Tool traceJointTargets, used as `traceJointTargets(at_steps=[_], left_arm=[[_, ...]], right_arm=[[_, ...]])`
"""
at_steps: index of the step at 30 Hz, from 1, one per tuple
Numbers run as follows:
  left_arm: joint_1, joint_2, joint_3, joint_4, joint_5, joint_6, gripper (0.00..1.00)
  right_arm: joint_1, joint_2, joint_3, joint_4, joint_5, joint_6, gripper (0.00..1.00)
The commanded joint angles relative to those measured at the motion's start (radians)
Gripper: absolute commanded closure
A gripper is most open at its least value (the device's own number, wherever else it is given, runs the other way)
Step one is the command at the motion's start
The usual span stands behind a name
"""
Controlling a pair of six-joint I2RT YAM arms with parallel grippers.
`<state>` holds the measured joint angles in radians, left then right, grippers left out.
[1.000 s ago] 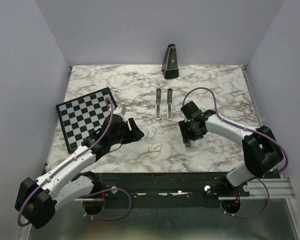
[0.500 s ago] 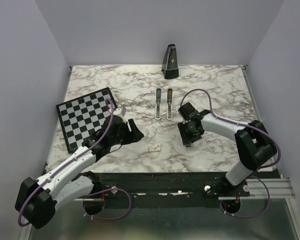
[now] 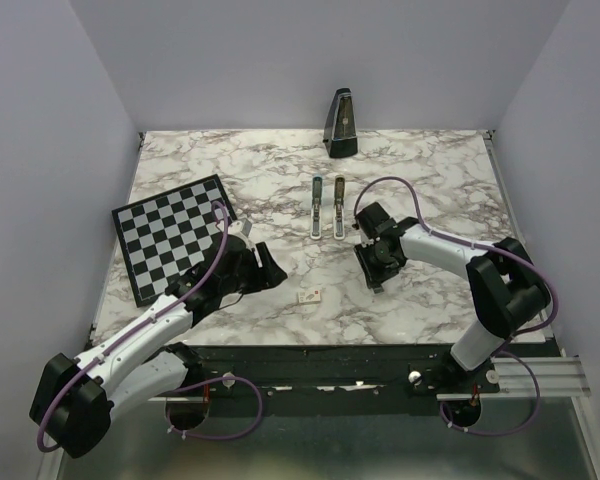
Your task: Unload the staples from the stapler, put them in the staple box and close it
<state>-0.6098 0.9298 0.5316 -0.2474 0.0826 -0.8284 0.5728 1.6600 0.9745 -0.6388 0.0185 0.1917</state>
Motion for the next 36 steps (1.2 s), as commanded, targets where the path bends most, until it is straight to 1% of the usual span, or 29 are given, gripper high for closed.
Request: traceJointTargets(at_steps=[1,3,4,6,9,10,12,18,21,24,27,32,36], left_arm=[[0.004,-0.003,-0.002,0.028,0.016,-0.006,0.29],[0.004,0.003,-0.005,0.031,0.016,-0.008,0.29],[0.004,0.013,-0.002,0.033,0.014,-0.011,0.29],[0.004,0.023,0.005,0.028,0.017,-0.017,0.29],[0.005,0.03,0.016,0.014,0.019,-0.028,0.28],[0.01,0.035,0.016,0.011,0.025,-0.032,0.28],[0.022,0.041,0.025,0.004,0.031,-0.052,0.28],[0.091,0.038,0.038,-0.041,0.034,-0.08,0.27],[0.133,0.026,0.034,-0.059,0.016,-0.081,0.27],[0.156,0.017,0.024,-0.062,0.019,-0.083,0.26],[0.157,0.018,0.019,-0.046,0.034,-0.069,0.26],[0.157,0.04,0.037,-0.113,-0.021,-0.098,0.26],[0.157,0.061,0.035,-0.113,0.014,-0.107,0.27]], right_arm=[[0.001,-0.005,0.013,0.059,-0.13,-0.098,0.58],[0.007,-0.02,0.009,0.083,-0.181,-0.11,0.59],[0.019,-0.028,0.004,0.096,-0.231,-0.13,0.59],[0.042,-0.029,0.0,0.113,-0.256,-0.152,0.59],[0.091,-0.025,0.004,0.105,-0.23,-0.182,0.58],[0.114,-0.022,0.009,0.102,-0.217,-0.23,0.58],[0.128,-0.023,0.007,0.103,-0.215,-0.258,0.57],[0.193,-0.051,-0.016,0.122,-0.213,-0.417,0.57],[0.205,-0.062,-0.025,0.108,-0.281,-0.521,0.57],[0.22,-0.063,-0.02,0.11,-0.276,-0.59,0.57],[0.236,-0.06,-0.017,0.123,-0.273,-0.669,0.57],[0.266,-0.051,-0.03,0.168,-0.265,-0.774,0.57],[0.288,-0.029,-0.03,0.183,-0.262,-0.813,0.57]])
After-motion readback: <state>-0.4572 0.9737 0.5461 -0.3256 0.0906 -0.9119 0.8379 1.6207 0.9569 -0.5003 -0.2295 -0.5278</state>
